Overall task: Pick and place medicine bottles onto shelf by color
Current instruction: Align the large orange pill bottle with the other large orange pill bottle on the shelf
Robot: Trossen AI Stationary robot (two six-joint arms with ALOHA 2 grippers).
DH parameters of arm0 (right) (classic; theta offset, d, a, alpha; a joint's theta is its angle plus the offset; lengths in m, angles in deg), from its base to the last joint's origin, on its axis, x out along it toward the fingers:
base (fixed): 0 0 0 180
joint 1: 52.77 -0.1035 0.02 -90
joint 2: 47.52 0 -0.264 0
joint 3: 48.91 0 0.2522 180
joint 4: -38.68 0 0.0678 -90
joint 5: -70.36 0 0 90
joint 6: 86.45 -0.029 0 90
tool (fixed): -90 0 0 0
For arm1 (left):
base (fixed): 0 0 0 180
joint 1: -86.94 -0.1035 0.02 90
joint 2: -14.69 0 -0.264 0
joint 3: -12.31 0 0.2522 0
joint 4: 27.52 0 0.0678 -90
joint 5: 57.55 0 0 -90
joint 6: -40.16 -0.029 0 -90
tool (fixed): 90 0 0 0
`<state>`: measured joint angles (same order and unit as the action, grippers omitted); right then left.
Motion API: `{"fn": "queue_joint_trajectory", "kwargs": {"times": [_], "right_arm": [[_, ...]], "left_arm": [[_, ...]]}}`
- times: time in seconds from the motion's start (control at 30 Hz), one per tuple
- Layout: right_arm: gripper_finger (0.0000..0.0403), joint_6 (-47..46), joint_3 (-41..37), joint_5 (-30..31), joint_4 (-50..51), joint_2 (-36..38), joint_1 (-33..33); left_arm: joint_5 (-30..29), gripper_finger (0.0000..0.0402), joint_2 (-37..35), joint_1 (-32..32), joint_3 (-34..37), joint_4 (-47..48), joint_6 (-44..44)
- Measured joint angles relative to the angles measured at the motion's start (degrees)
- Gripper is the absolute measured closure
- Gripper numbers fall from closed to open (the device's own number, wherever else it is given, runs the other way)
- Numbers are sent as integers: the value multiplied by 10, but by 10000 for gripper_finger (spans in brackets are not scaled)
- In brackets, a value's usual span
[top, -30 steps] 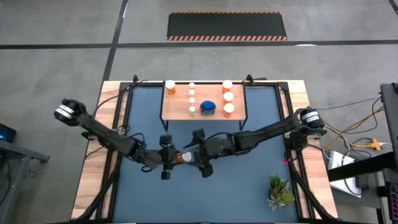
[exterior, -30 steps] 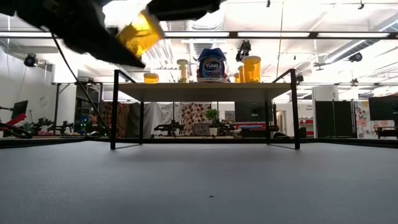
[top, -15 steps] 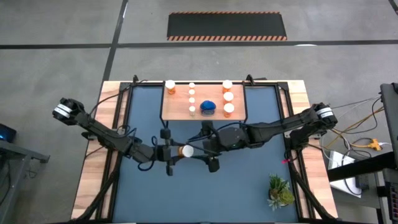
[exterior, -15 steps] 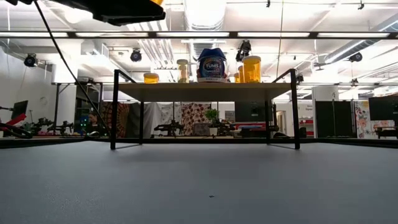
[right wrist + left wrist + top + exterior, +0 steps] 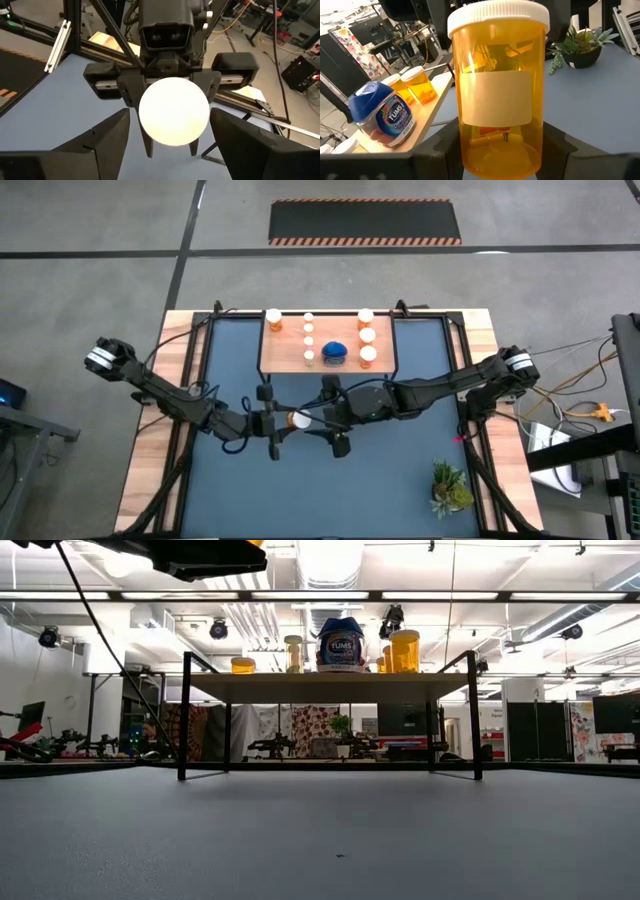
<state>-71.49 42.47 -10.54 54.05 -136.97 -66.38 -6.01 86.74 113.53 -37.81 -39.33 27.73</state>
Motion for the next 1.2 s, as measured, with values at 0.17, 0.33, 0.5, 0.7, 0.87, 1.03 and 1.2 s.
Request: {"fn": "queue_joint_trajectory", "kwargs": {"times": [0.17,0.33,0.5,0.7,0.87,1.03,1.2], "right_arm": [[149,-2,0,1,-17,-6,0],[168,2,0,4,-34,-12,1],[198,-2,0,3,-38,-12,1],[223,-9,0,2,-36,-13,2],[220,-15,0,0,-36,-13,2],[222,-16,0,-1,-28,-13,2],[220,-25,0,-1,-21,-12,2]], "left_arm": [[-3,245,0,-1,0,-22,-3],[-5,245,2,-4,0,-29,-6],[-6,245,2,-3,1,-29,-6],[-5,239,2,-3,1,-31,0],[-7,204,2,-4,1,-34,0],[-9,161,2,-3,1,-23,-14],[-10,148,-3,-3,1,-12,-18]]}}
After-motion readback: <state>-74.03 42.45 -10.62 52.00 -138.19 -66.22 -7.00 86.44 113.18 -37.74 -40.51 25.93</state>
